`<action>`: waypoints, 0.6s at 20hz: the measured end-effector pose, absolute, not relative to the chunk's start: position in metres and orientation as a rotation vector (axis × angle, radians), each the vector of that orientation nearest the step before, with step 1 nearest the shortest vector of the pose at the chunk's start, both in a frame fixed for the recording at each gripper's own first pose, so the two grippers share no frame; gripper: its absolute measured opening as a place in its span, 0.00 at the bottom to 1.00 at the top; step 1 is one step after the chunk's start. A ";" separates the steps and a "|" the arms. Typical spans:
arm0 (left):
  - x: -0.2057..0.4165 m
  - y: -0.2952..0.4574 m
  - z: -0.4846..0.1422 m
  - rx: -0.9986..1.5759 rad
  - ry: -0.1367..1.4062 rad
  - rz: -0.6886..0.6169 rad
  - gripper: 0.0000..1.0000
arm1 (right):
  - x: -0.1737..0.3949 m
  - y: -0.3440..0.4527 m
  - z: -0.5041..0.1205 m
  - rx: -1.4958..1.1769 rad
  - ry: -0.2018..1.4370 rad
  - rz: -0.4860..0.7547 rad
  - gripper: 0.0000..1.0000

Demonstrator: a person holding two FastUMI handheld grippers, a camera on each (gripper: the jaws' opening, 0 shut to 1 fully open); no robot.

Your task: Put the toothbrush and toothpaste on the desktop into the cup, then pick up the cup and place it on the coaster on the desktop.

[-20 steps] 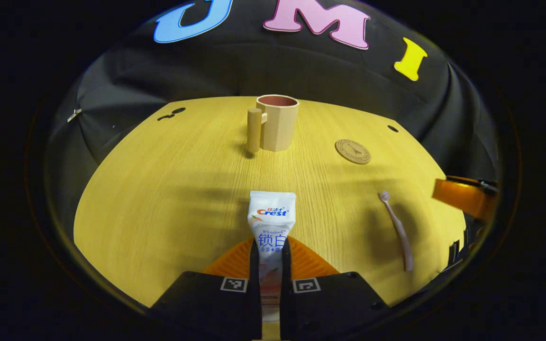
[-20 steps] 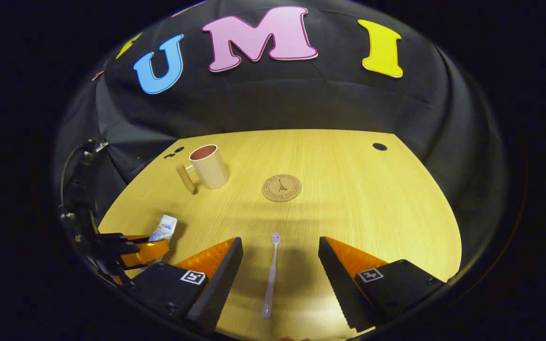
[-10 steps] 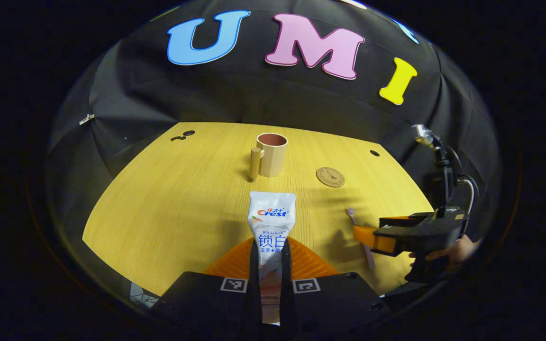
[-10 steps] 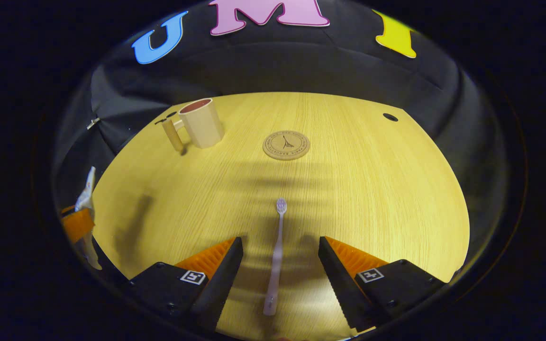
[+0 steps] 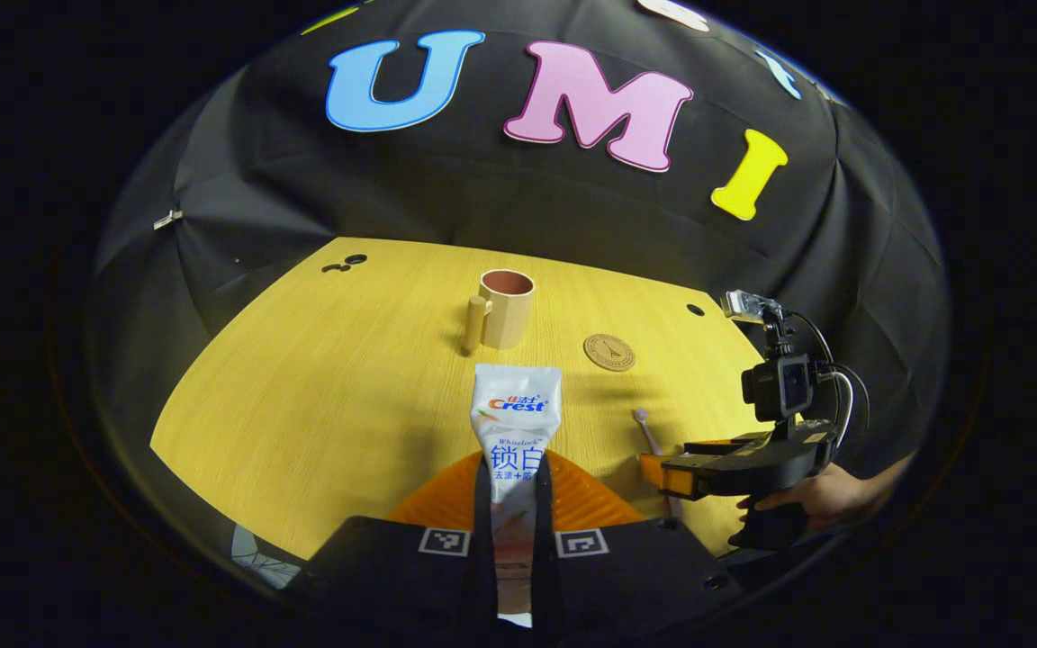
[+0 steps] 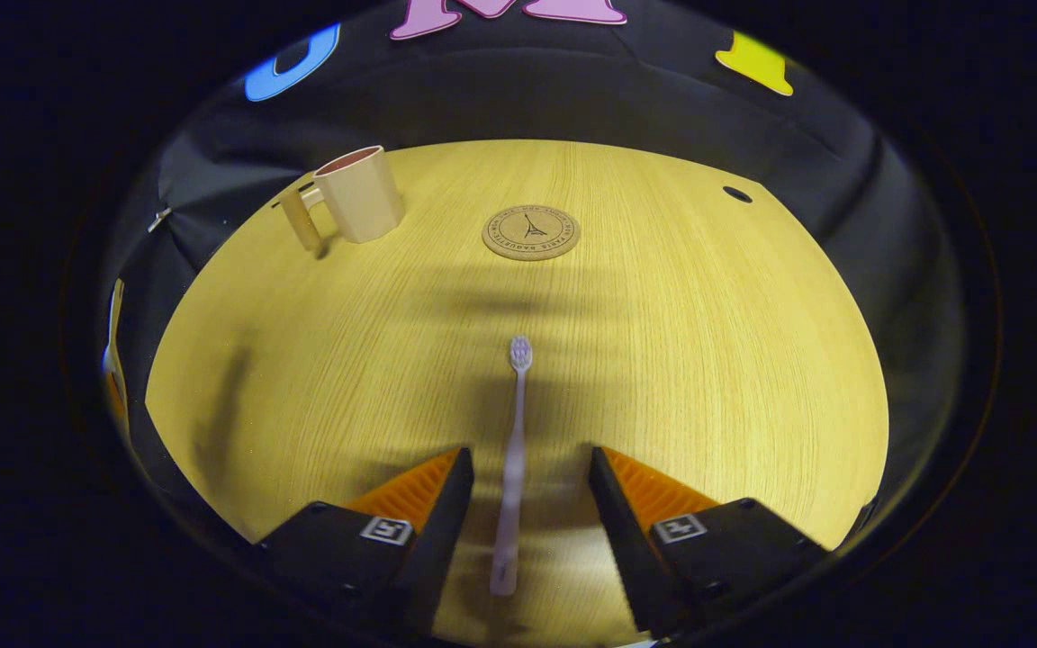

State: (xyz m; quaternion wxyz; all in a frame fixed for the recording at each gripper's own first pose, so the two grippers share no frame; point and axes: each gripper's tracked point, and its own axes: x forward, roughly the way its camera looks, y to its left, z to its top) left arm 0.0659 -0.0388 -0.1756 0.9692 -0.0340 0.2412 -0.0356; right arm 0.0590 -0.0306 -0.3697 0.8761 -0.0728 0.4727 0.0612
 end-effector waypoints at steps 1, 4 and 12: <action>0.065 -0.039 -0.174 -0.070 0.486 -0.073 0.20 | 0.059 -0.030 -0.370 -0.154 0.981 0.130 0.70; 0.065 -0.038 -0.175 -0.078 0.487 -0.077 0.20 | 0.058 -0.025 -0.369 -0.169 0.979 0.166 0.25; 0.064 -0.042 -0.192 -0.145 0.540 -0.070 0.20 | 0.048 -0.018 -0.370 -0.120 1.078 0.278 0.07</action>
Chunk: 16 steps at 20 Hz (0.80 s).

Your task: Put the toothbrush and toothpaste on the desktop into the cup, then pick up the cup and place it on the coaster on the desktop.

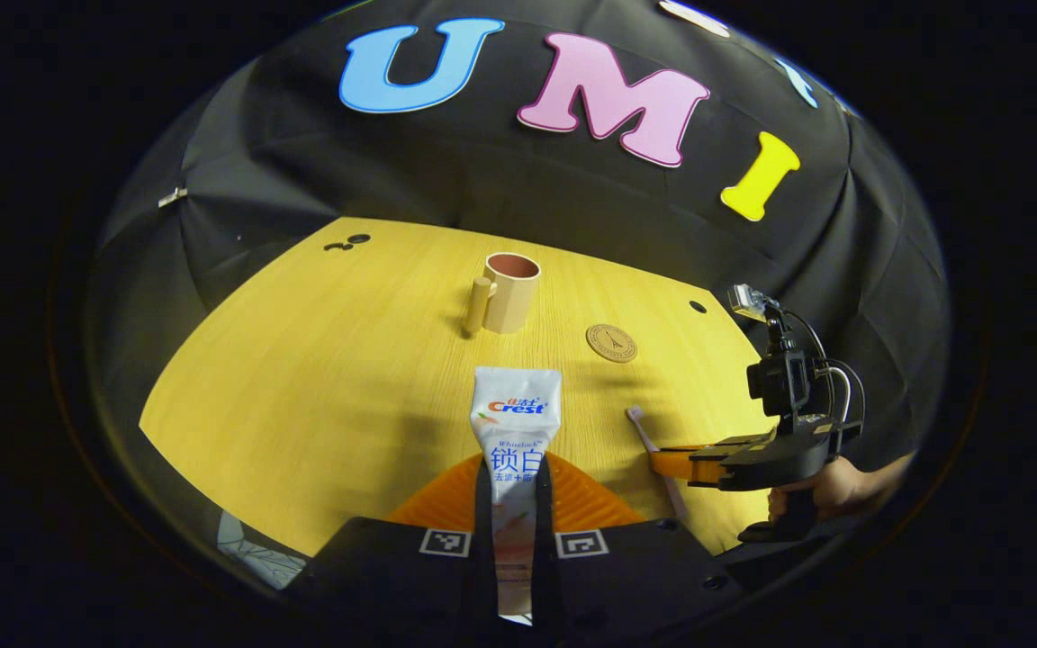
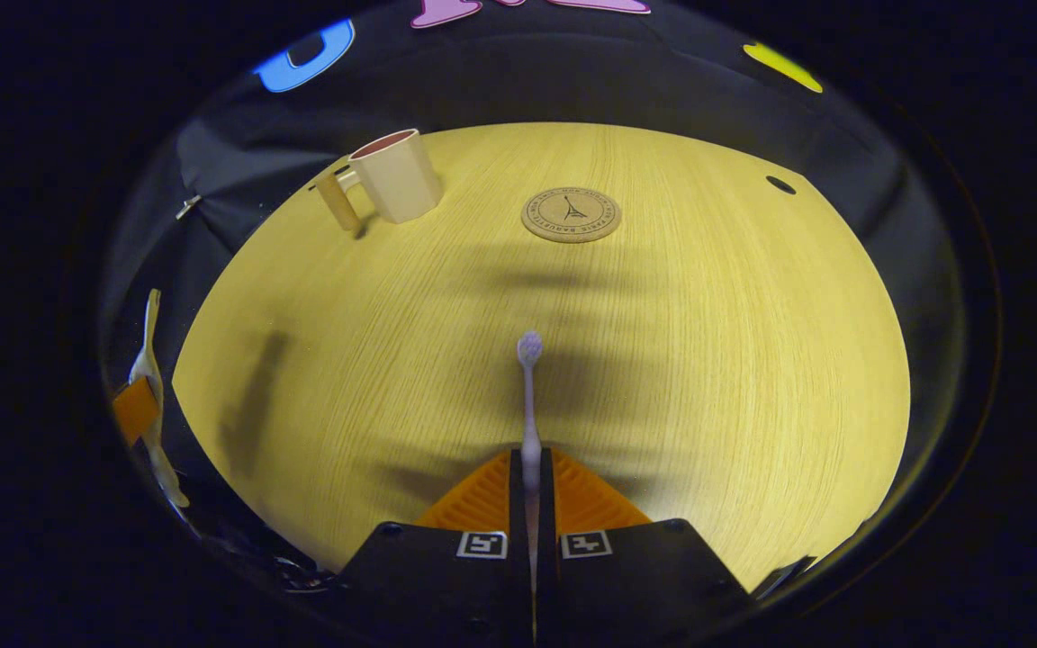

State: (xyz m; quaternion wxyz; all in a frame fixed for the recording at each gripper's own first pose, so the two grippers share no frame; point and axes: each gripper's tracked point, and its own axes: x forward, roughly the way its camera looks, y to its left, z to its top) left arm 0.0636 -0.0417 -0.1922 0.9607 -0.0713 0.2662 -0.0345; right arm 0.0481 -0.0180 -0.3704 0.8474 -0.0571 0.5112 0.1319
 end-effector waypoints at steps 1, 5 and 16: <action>0.064 -0.041 -0.192 -0.150 0.541 -0.071 0.20 | 0.048 -0.018 -0.370 -0.120 1.083 0.289 0.06; 0.072 -0.039 -0.184 -0.148 0.517 -0.078 0.20 | 0.047 -0.021 -0.366 -0.097 1.089 0.291 0.06; 0.145 -0.029 -0.099 -0.179 0.302 -0.094 0.20 | 0.063 -0.032 -0.301 0.038 0.997 0.305 0.05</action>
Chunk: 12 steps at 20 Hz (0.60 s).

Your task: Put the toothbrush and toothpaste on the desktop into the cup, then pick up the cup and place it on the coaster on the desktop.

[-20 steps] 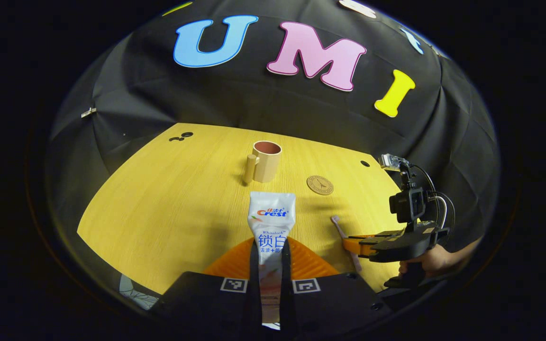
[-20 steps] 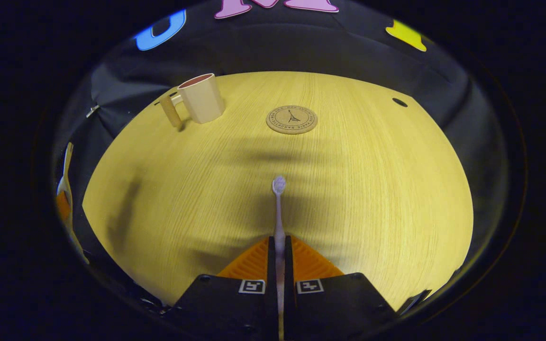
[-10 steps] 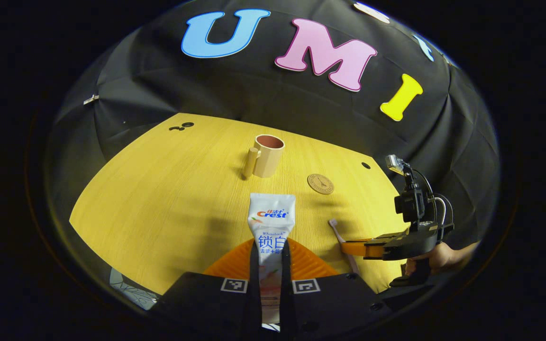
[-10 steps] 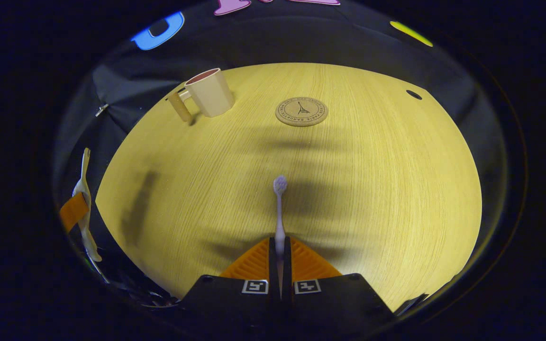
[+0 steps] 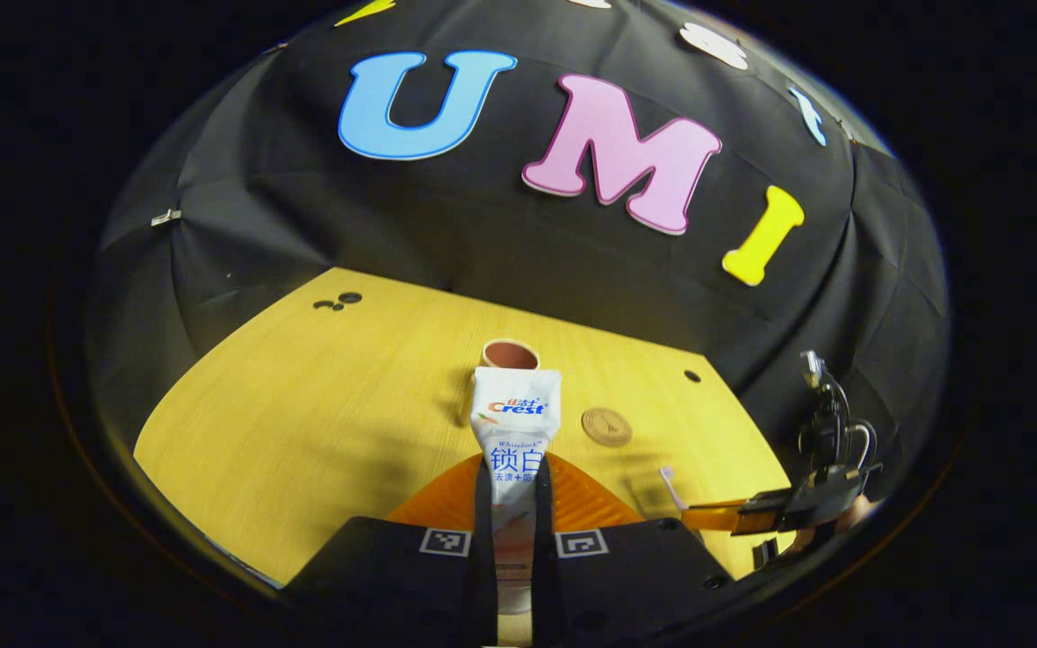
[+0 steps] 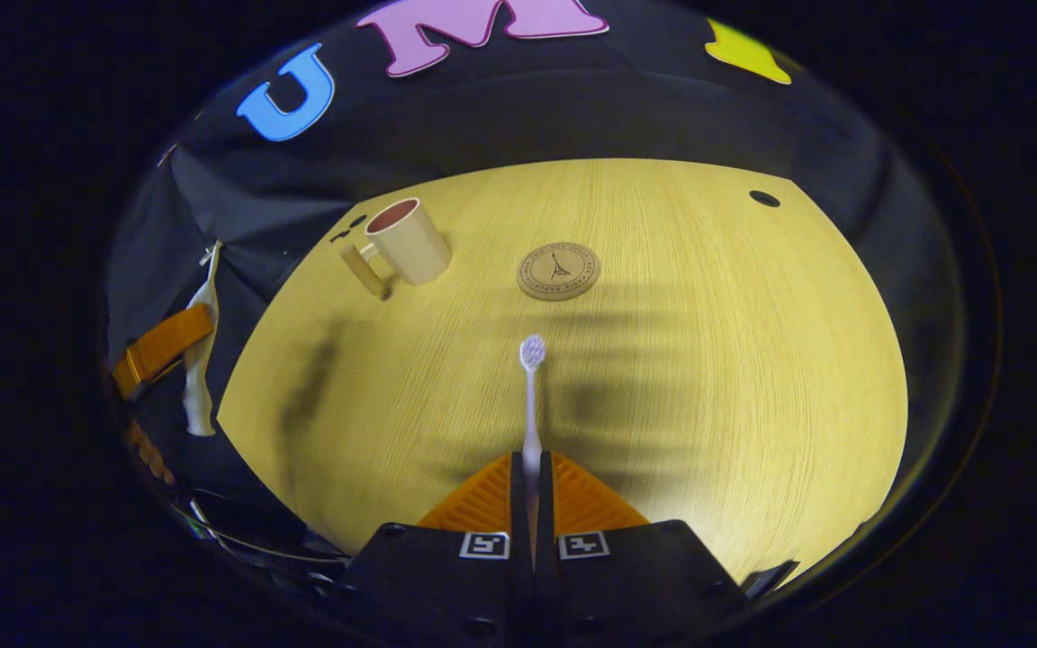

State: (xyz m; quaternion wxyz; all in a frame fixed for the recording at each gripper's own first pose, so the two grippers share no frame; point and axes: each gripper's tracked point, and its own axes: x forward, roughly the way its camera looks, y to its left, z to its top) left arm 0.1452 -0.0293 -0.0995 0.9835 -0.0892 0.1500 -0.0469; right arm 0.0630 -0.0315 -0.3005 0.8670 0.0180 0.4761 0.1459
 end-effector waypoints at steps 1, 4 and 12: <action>0.156 -0.030 -0.087 -0.182 0.275 -0.100 0.20 | 0.065 -0.032 -0.297 0.056 0.994 0.306 0.05; 0.194 -0.033 -0.056 -0.193 0.205 -0.110 0.24 | 0.071 -0.032 -0.286 0.086 0.975 0.312 0.05; 0.294 -0.044 -0.010 -0.260 0.063 -0.110 0.19 | 0.089 -0.038 -0.291 0.092 0.977 0.318 0.05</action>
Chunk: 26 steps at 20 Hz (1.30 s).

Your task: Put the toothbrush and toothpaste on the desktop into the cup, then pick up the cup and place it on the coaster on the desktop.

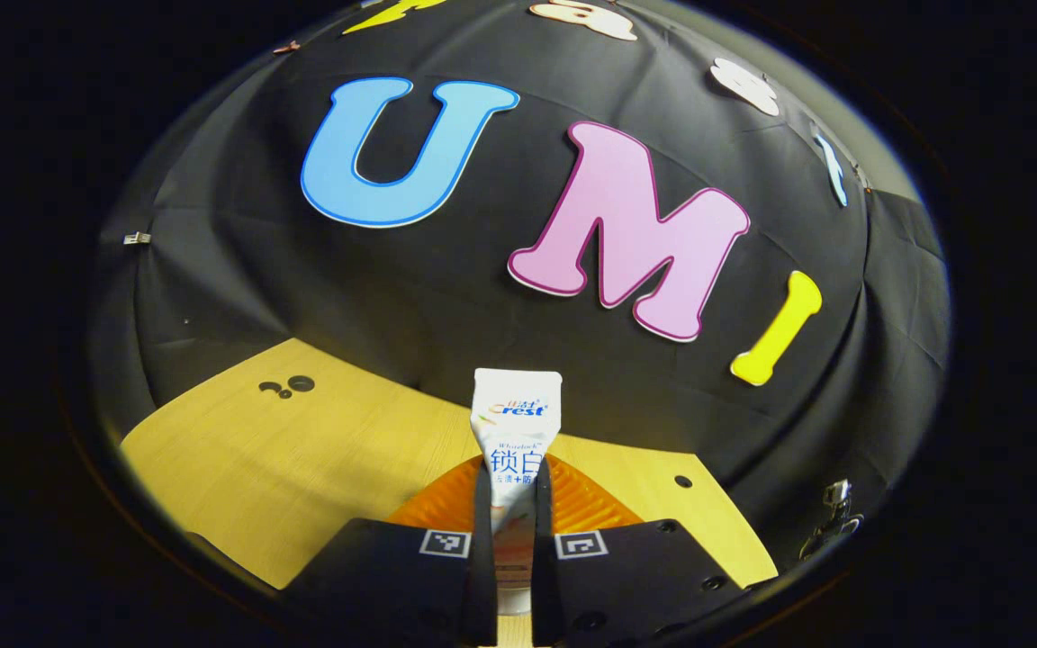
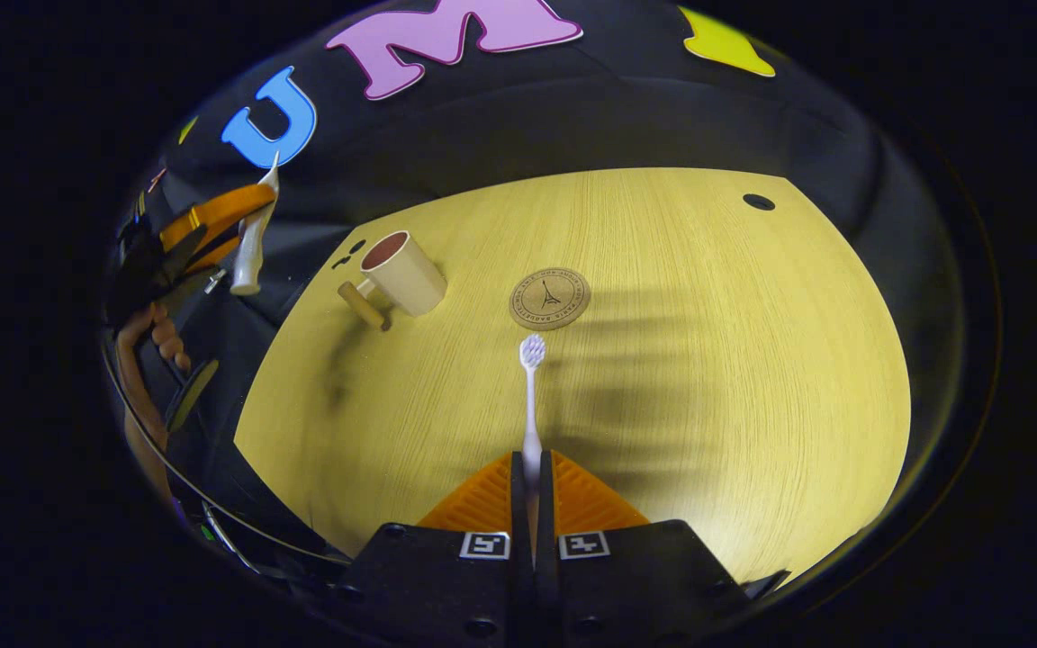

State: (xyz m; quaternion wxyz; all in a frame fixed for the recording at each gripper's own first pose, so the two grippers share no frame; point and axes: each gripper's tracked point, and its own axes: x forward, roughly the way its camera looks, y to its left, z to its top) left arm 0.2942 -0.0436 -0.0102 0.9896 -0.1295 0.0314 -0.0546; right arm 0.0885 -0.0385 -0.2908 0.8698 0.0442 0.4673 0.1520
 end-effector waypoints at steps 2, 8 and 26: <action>0.321 -0.044 -0.005 -0.271 0.024 -0.104 0.20 | 0.091 -0.037 -0.291 0.098 0.980 0.326 0.05; 0.386 -0.037 -0.024 -0.311 -0.033 -0.062 0.20 | 0.092 -0.038 -0.297 0.061 0.968 0.370 0.05; 0.433 -0.023 -0.113 -0.355 -0.003 0.025 0.26 | 0.092 -0.050 -0.335 0.043 1.029 0.332 0.05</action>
